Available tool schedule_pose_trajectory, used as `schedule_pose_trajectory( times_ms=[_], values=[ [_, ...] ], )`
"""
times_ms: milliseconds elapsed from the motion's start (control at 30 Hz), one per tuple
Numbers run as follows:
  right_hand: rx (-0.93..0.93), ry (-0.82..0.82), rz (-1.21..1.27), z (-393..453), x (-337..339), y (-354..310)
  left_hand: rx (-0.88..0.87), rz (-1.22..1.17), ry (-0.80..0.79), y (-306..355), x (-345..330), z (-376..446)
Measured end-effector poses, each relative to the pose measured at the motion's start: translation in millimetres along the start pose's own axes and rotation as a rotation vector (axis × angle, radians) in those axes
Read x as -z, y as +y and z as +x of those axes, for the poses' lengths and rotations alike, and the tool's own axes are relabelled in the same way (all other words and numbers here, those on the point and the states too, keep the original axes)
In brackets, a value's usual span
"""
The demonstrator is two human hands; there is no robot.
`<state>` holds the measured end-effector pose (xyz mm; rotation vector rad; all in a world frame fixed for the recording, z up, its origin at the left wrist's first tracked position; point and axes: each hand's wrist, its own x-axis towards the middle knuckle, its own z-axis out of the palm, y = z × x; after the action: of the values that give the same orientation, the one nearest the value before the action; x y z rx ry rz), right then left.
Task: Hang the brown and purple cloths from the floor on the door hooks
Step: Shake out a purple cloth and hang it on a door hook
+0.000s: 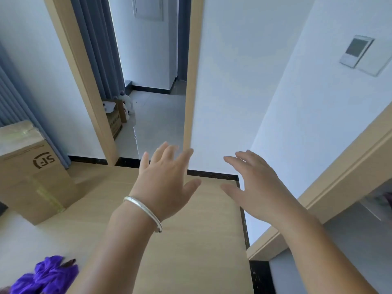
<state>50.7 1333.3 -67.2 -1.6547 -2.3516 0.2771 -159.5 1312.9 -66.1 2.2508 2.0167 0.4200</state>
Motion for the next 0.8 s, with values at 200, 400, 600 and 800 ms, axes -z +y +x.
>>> schedule_pose_trajectory(
  times_ms=[200, 400, 600, 800],
  values=[
    [0.099, -0.027, 0.019, 86, -23, -30, 0.139, -0.005, 0.021, -64, -3, 31],
    [0.265, -0.114, 0.063, 183, -60, -71, 0.335, -0.006, 0.068, -134, -10, 57],
    [0.483, -0.217, 0.117, 294, -99, -127, 0.556, 0.068, 0.107, -207, -6, 97],
    [0.737, -0.335, 0.178, 384, -127, -196, 0.804, 0.138, 0.165, -268, 20, 116]
  ],
)
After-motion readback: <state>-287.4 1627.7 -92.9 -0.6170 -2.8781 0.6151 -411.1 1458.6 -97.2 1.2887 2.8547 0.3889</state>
